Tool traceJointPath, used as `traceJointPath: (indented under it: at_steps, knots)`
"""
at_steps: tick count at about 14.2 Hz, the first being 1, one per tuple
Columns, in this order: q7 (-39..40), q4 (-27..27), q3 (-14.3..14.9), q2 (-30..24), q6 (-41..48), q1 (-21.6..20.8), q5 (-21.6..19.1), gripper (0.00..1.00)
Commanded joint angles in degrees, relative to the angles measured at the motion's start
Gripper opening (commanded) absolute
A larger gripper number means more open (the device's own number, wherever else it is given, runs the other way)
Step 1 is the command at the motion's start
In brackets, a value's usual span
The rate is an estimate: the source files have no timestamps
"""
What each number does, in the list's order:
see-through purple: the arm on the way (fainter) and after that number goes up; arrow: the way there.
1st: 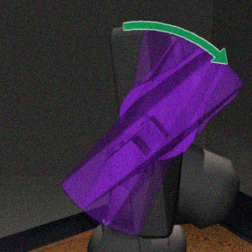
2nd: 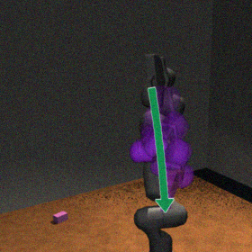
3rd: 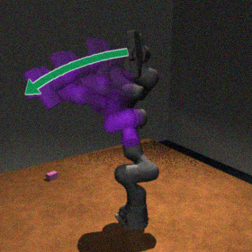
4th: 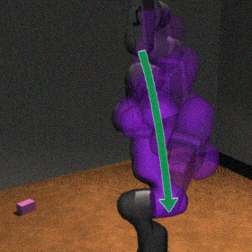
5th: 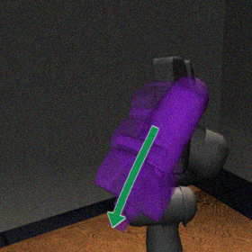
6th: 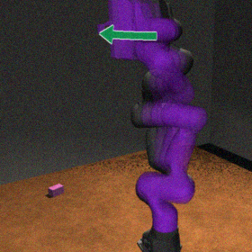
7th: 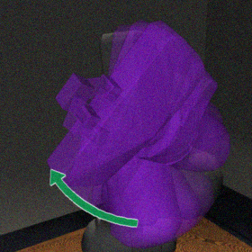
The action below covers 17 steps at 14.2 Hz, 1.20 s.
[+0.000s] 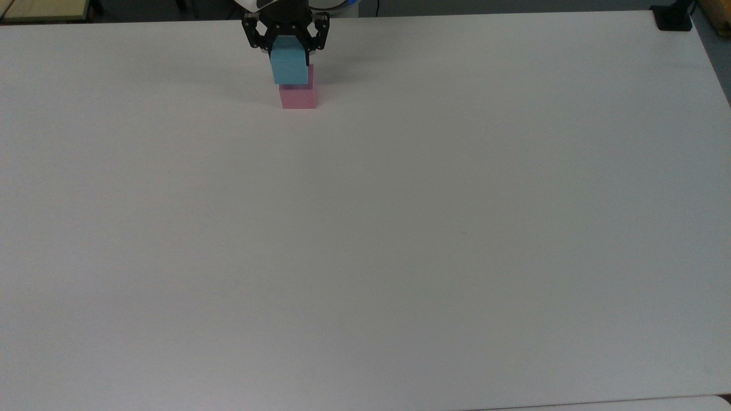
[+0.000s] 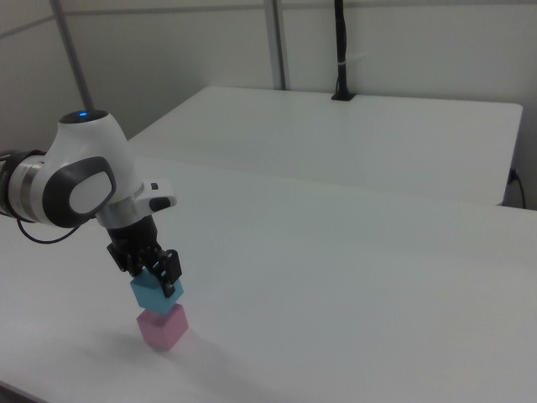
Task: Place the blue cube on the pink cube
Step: 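Lower the light-blue cube onto the top of the pink cube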
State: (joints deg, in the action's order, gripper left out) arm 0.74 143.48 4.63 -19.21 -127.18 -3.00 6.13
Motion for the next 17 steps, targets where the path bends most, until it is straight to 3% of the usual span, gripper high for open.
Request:
traceJointPath:
  at_steps: [1,3,11,17]
  knots:
    - [-3.9,0.9,0.1,1.5,-1.5,-0.3,3.5,0.32]
    - [-4.3,0.9,0.1,1.8,-1.3,-0.3,3.6,0.36]
    - [-6.3,0.8,0.0,1.6,1.0,-1.0,3.5,0.36]
    - [-7.4,0.8,0.0,1.6,1.1,-1.9,3.5,0.52]
